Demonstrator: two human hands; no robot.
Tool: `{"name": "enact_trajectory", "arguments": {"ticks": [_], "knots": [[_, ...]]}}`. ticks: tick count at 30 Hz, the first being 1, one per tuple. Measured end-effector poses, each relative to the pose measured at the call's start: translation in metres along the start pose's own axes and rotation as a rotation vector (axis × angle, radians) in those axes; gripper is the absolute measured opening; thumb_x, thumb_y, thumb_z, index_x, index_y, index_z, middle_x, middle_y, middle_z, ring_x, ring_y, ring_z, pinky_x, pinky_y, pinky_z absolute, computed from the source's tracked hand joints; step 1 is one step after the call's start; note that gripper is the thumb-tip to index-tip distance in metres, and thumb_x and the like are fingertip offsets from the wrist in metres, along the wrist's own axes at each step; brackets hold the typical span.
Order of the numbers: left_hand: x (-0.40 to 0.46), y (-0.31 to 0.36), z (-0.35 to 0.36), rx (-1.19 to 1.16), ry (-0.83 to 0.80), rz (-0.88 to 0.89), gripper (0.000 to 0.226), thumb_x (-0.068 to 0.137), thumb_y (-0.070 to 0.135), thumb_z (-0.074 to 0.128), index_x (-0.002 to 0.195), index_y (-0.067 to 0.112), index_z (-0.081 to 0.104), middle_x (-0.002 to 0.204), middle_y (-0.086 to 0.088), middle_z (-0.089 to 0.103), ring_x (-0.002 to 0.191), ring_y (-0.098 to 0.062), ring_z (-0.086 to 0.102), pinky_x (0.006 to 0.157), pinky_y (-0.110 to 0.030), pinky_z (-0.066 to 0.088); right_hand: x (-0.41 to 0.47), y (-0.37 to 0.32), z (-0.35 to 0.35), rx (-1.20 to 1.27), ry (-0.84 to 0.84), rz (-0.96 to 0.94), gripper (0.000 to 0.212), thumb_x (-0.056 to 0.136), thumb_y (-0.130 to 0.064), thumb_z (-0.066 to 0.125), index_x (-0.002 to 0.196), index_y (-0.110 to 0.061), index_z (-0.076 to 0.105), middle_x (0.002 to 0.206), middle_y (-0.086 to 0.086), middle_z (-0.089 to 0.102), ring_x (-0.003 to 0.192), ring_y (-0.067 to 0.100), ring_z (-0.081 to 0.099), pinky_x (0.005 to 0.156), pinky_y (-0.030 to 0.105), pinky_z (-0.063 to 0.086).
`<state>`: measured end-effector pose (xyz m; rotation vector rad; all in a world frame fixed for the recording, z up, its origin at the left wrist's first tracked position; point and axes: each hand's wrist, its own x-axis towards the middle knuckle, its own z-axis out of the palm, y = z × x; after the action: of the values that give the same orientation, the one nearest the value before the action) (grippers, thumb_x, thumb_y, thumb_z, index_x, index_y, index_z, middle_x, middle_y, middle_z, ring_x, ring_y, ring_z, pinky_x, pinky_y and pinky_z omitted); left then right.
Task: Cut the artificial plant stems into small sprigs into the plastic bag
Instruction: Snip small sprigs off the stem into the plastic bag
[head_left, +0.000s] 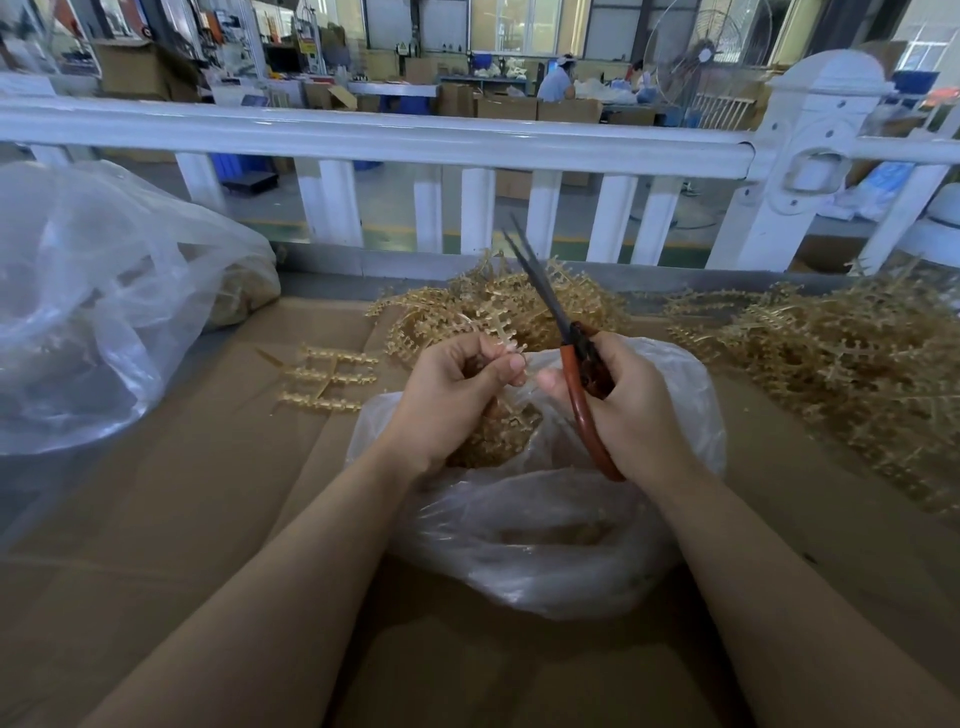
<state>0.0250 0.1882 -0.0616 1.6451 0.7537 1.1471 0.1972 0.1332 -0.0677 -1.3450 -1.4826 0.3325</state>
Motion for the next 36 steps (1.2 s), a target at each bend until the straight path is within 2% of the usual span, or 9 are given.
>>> {"name": "enact_trajectory", "arguments": {"ticks": [5, 8, 10, 13, 15, 18, 20, 26, 36], "knots": [[0.000, -0.002, 0.001, 0.008, 0.015, -0.011, 0.019, 0.094, 0.010, 0.065, 0.076, 0.014, 0.061, 0.061, 0.010, 0.060, 0.052, -0.002, 0.050, 0.053, -0.016, 0.042, -0.005, -0.012, 0.003, 0.102, 0.039, -0.156, 0.028, 0.078, -0.056, 0.069, 0.094, -0.038, 0.056, 0.076, -0.012, 0.064, 0.069, 0.007, 0.062, 0.067, 0.023, 0.053], [-0.001, 0.000, 0.002, 0.033, 0.008, 0.026, 0.013, 0.095, 0.010, 0.063, 0.089, -0.002, 0.064, 0.082, -0.020, 0.068, 0.071, -0.036, 0.061, 0.069, -0.045, 0.054, -0.008, -0.018, 0.007, -0.013, 0.046, -0.284, 0.036, 0.081, -0.057, 0.071, 0.094, -0.026, 0.058, 0.071, -0.004, 0.063, 0.067, 0.018, 0.064, 0.064, 0.040, 0.055], [-0.001, 0.001, 0.002, 0.069, 0.007, 0.049, 0.019, 0.096, 0.010, 0.062, 0.096, -0.008, 0.065, 0.094, -0.026, 0.069, 0.090, -0.043, 0.064, 0.086, -0.051, 0.052, -0.007, -0.020, 0.009, -0.179, 0.103, -0.333, 0.048, 0.084, -0.065, 0.065, 0.093, -0.019, 0.059, 0.070, -0.006, 0.063, 0.066, 0.013, 0.063, 0.061, 0.032, 0.053], [0.000, 0.000, 0.001, 0.107, 0.057, 0.058, 0.015, 0.096, 0.010, 0.063, 0.091, -0.004, 0.066, 0.087, -0.021, 0.071, 0.079, -0.034, 0.065, 0.078, -0.042, 0.053, -0.004, -0.011, 0.006, -0.438, 0.131, -0.217, 0.053, 0.085, -0.072, 0.057, 0.093, -0.020, 0.061, 0.071, -0.011, 0.062, 0.063, 0.005, 0.058, 0.056, 0.016, 0.043], [0.003, -0.002, -0.002, 0.099, 0.085, 0.036, 0.010, 0.095, 0.011, 0.064, 0.088, 0.004, 0.066, 0.079, -0.006, 0.070, 0.070, -0.014, 0.062, 0.072, -0.031, 0.050, -0.001, 0.002, 0.003, -0.482, 0.049, -0.077, 0.048, 0.086, -0.069, 0.059, 0.096, -0.022, 0.063, 0.074, -0.012, 0.064, 0.066, 0.003, 0.059, 0.057, 0.010, 0.039], [0.007, -0.005, -0.005, 0.064, 0.133, 0.012, 0.016, 0.095, 0.012, 0.064, 0.080, 0.015, 0.063, 0.062, 0.015, 0.061, 0.055, 0.000, 0.051, 0.059, -0.017, 0.045, 0.000, 0.017, 0.002, -0.423, -0.077, 0.015, 0.051, 0.086, -0.068, 0.060, 0.122, -0.032, 0.065, 0.095, -0.017, 0.069, 0.086, -0.001, 0.062, 0.070, 0.005, 0.039], [0.007, -0.005, -0.005, 0.032, 0.139, 0.003, 0.017, 0.096, 0.011, 0.064, 0.079, 0.015, 0.061, 0.064, 0.012, 0.059, 0.051, -0.001, 0.048, 0.051, -0.016, 0.043, 0.001, 0.019, 0.002, -0.395, -0.094, 0.019, 0.054, 0.084, -0.070, 0.060, 0.129, -0.039, 0.060, 0.097, -0.025, 0.065, 0.087, -0.006, 0.058, 0.071, 0.004, 0.037], [0.007, -0.004, -0.006, 0.024, 0.113, 0.027, 0.013, 0.097, 0.007, 0.061, 0.084, 0.007, 0.063, 0.074, 0.006, 0.066, 0.057, -0.001, 0.054, 0.054, -0.017, 0.048, 0.000, 0.019, 0.001, -0.372, -0.089, -0.012, 0.053, 0.084, -0.067, 0.064, 0.128, -0.038, 0.060, 0.098, -0.025, 0.065, 0.083, -0.018, 0.054, 0.071, -0.001, 0.038], [0.003, -0.005, -0.009, 0.007, 0.088, 0.058, 0.013, 0.098, 0.009, 0.059, 0.090, 0.001, 0.064, 0.079, 0.002, 0.066, 0.068, -0.010, 0.055, 0.058, -0.021, 0.048, -0.002, 0.021, 0.001, -0.411, -0.080, -0.082, 0.056, 0.078, -0.078, 0.053, 0.118, -0.039, 0.058, 0.093, -0.023, 0.063, 0.090, -0.012, 0.058, 0.072, 0.003, 0.041]]}}
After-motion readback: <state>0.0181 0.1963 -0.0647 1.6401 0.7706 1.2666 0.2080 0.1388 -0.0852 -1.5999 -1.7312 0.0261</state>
